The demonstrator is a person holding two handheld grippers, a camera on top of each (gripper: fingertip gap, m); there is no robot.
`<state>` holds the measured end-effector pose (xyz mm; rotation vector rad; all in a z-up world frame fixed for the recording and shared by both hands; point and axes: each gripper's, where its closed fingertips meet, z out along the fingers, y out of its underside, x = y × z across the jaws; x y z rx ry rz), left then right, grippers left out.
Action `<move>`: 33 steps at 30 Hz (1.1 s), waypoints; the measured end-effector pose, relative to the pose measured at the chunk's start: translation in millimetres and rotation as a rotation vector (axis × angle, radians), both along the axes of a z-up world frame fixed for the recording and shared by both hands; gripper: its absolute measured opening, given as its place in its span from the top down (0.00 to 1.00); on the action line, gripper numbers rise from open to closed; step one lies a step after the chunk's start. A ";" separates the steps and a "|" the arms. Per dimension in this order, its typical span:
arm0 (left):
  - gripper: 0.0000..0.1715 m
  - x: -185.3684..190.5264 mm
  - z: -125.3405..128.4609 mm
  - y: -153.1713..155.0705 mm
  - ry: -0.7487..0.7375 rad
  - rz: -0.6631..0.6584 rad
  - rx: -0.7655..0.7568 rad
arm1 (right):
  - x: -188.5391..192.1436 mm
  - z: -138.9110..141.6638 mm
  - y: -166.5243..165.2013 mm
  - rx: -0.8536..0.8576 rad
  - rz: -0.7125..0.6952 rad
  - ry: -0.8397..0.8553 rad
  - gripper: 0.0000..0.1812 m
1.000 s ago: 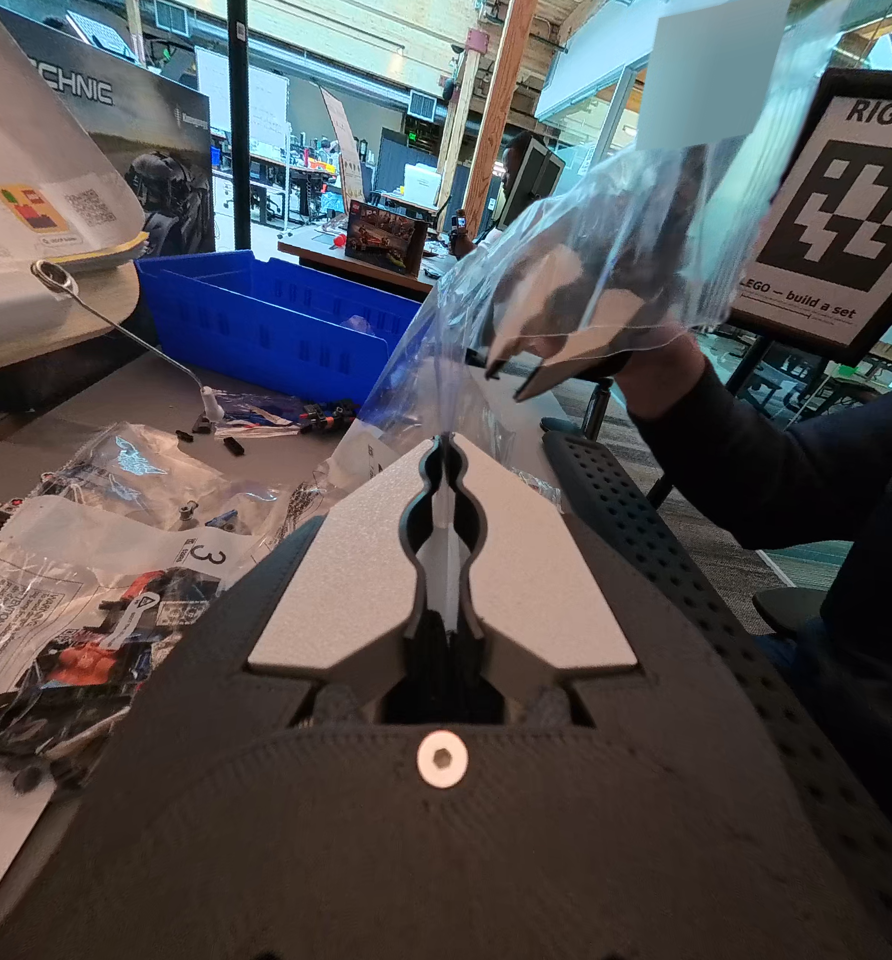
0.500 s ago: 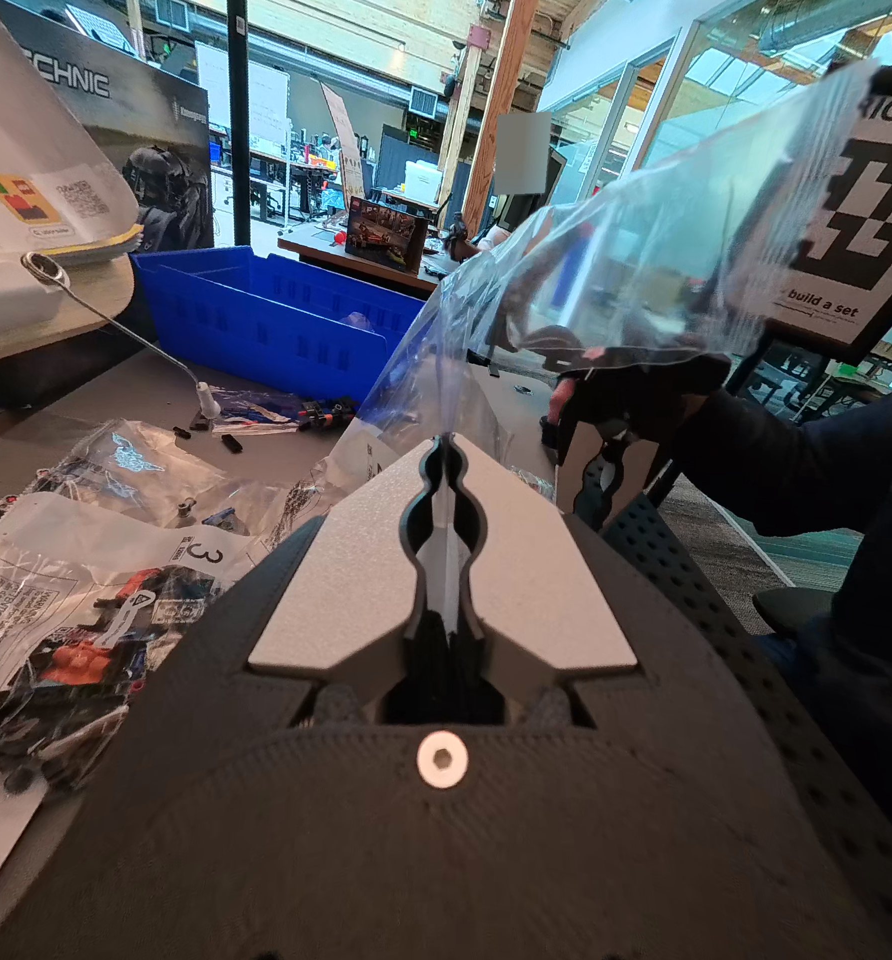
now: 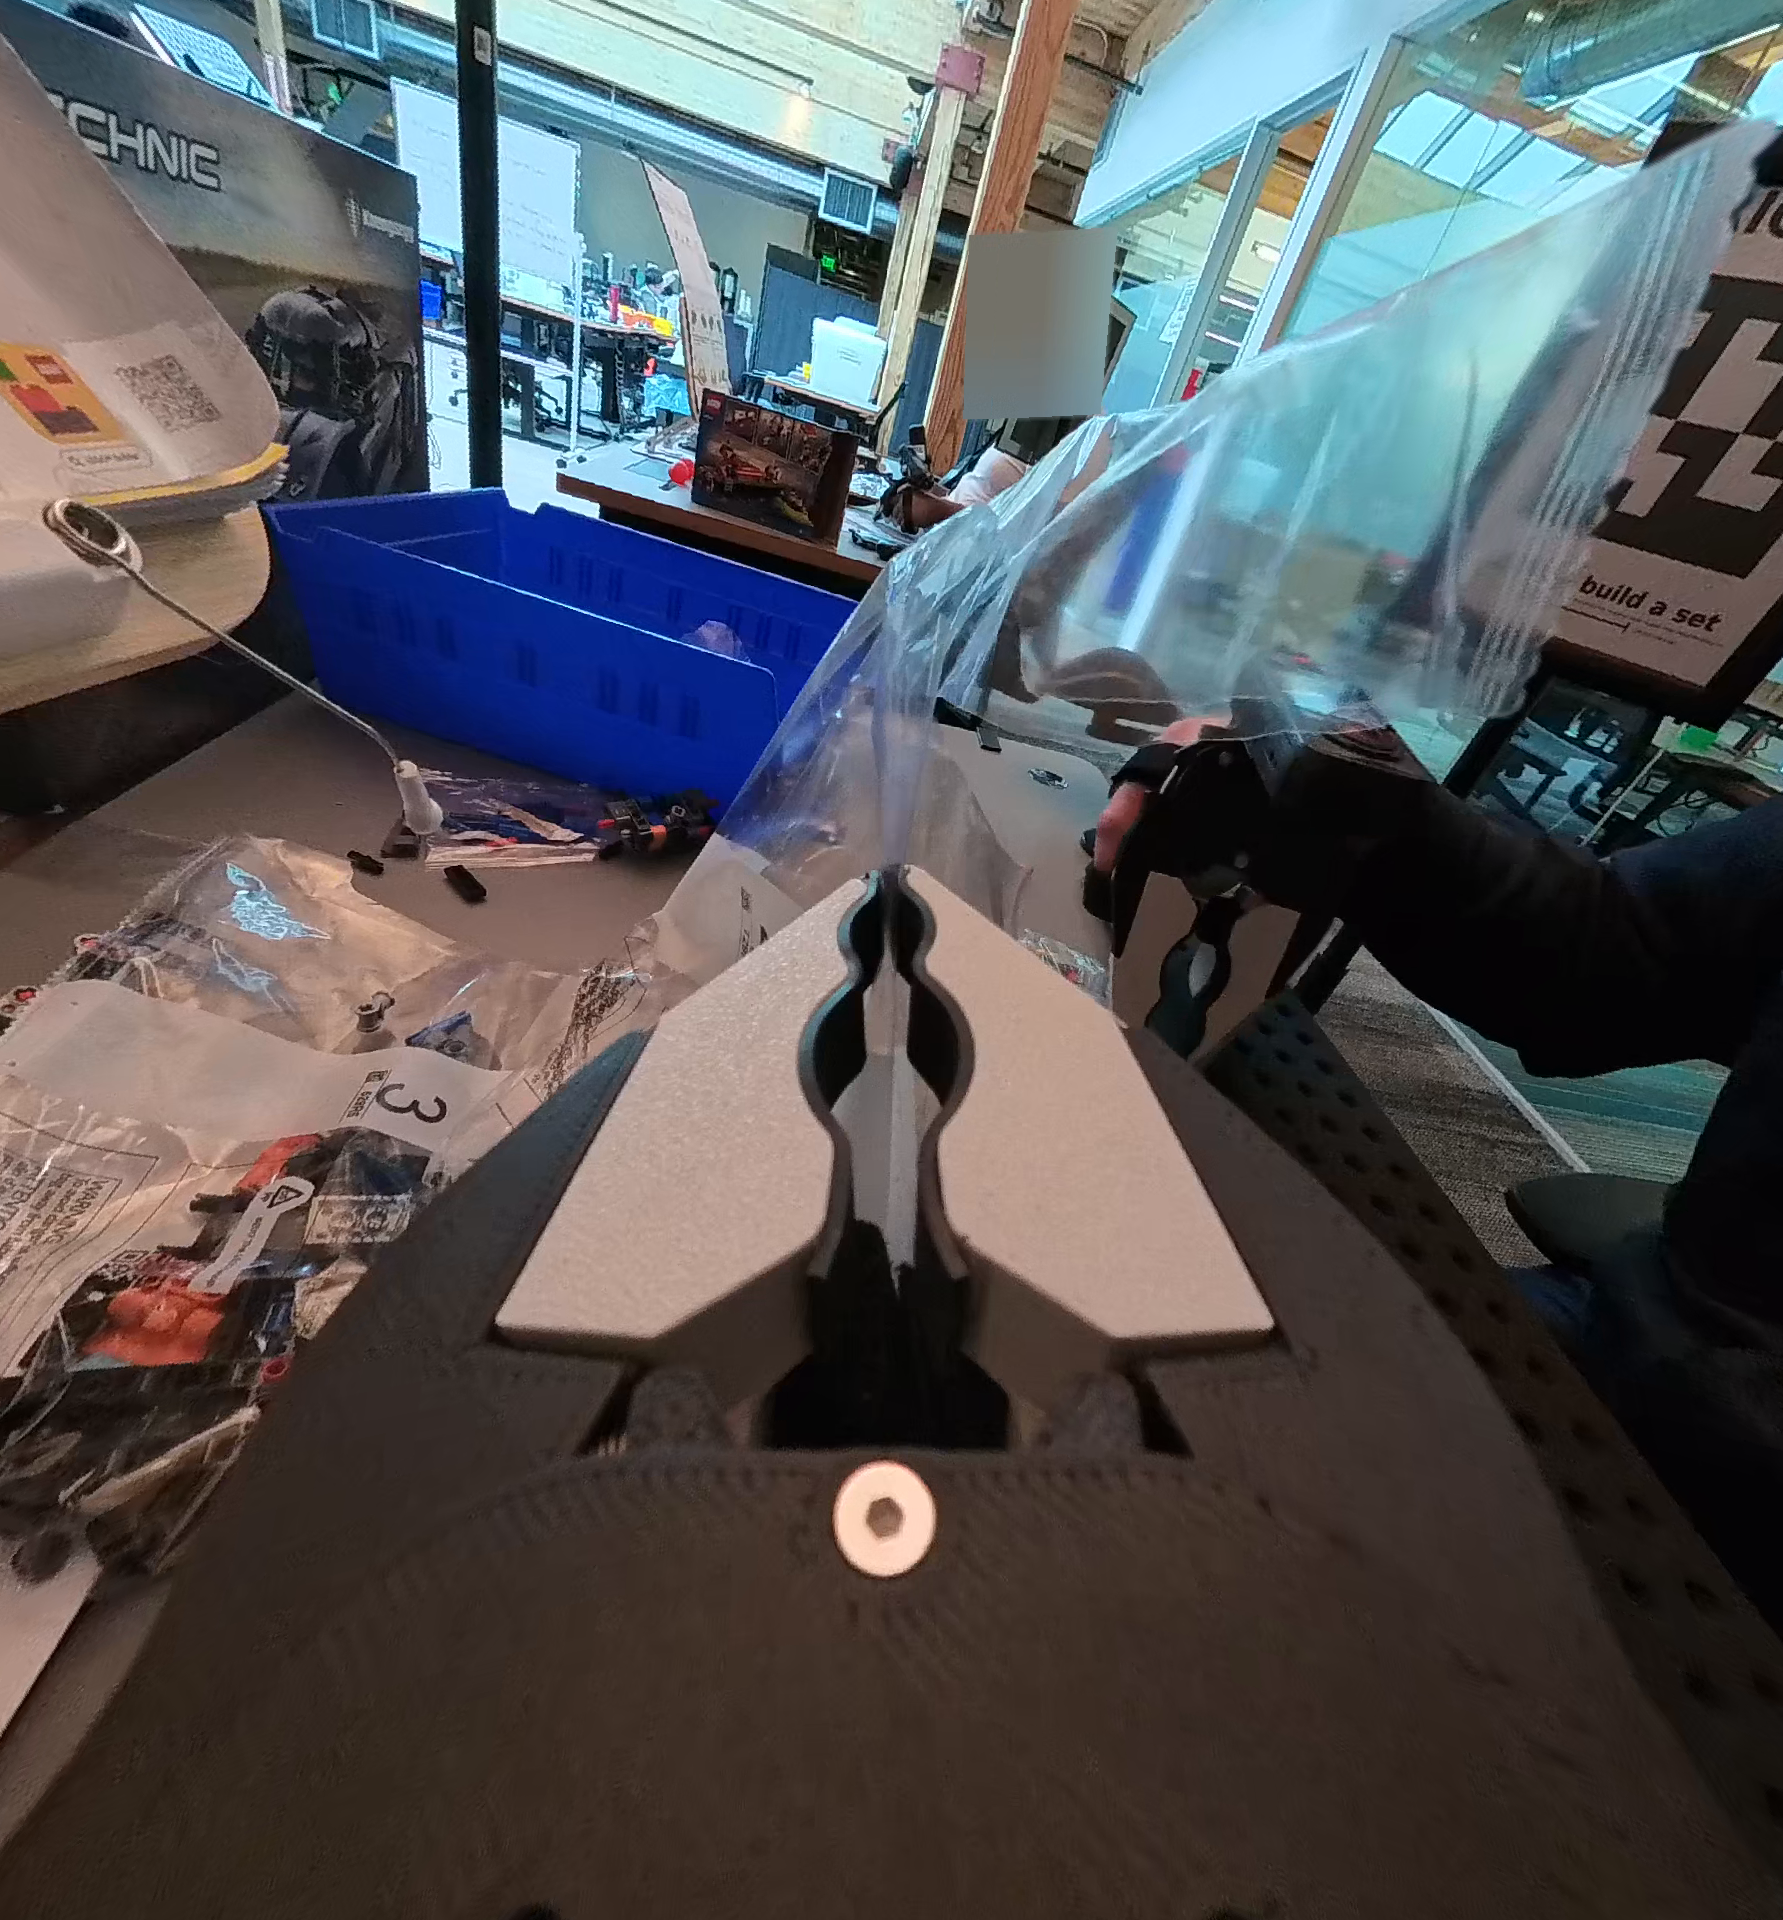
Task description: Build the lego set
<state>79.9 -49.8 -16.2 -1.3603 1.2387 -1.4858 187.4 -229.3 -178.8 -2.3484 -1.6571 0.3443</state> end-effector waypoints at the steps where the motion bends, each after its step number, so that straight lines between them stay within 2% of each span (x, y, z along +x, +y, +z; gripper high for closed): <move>1: 1.00 0.0 -0.1 0.0 0.000 0.000 0.000 | 1.0 -0.4 2.5 0.011 -0.006 -0.004 0.93; 6: 1.00 0.7 -0.9 0.1 0.002 -0.002 -0.001 | -3.1 -0.1 15.5 0.061 -0.023 -0.011 0.96; 13: 1.00 0.6 -1.4 0.8 0.004 -0.001 -0.002 | -10.6 3.6 17.3 0.043 -0.041 0.022 0.87; 16: 1.00 1.2 -2.0 0.3 0.008 -0.003 0.000 | -11.0 0.4 17.9 0.044 -0.041 0.014 0.95; 18: 1.00 1.1 -1.9 0.3 0.009 -0.001 0.002 | -10.1 2.5 21.6 0.082 -0.032 -0.007 0.95; 22: 1.00 1.4 -2.0 0.1 0.008 -0.002 0.000 | -20.9 38.6 45.3 0.208 -0.055 0.076 0.95; 28: 1.00 1.3 -2.0 -0.1 0.011 -0.001 0.004 | -26.3 131.3 114.3 0.501 -0.199 0.267 0.95; 30: 1.00 0.8 -1.7 0.1 0.011 0.000 0.005 | -25.7 143.2 130.7 0.518 -0.233 0.295 0.95; 33: 1.00 0.9 -1.5 0.4 0.011 -0.001 0.005 | -28.2 142.6 147.7 0.509 -0.246 0.300 0.95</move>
